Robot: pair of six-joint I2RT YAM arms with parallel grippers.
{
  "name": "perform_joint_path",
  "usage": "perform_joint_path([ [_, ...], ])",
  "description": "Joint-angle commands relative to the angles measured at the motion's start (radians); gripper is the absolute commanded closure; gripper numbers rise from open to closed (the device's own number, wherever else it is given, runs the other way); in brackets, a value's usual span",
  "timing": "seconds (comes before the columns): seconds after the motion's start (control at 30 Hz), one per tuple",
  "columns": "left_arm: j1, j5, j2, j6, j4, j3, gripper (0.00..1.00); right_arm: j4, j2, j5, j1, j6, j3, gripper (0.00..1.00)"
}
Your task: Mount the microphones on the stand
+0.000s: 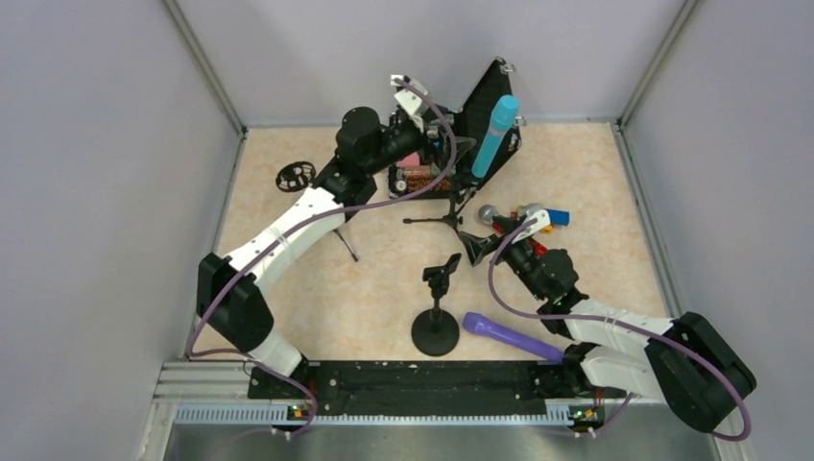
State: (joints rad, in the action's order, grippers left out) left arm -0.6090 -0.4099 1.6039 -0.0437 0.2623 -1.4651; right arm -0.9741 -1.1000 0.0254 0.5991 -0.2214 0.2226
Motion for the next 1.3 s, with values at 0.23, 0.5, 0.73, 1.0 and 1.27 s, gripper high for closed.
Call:
perform_joint_path([
  [0.23, 0.004, 0.006, -0.183, 0.010, -0.014, 0.062, 0.01, -0.020, -0.007, -0.004, -0.010, -0.019, 0.009, 0.01],
  [0.5, 0.003, -0.021, -0.270, 0.012, -0.095, 0.109, 0.01, -0.016, -0.008, -0.007, -0.010, -0.025, 0.010, 0.01],
  [0.73, -0.015, -0.065, -0.363, -0.028, -0.175, 0.168, 0.02, -0.008, -0.009, -0.001, -0.009, -0.042, 0.011, 0.01],
  [1.0, -0.060, -0.022, -0.482, -0.023, -0.255, 0.243, 0.02, 0.050, -0.012, 0.026, -0.010, -0.069, 0.031, 0.01],
  [1.27, -0.056, 0.521, -0.490, 0.012, -0.319, 0.285, 0.01, 0.055, -0.021, 0.025, -0.010, -0.078, 0.032, 0.01],
])
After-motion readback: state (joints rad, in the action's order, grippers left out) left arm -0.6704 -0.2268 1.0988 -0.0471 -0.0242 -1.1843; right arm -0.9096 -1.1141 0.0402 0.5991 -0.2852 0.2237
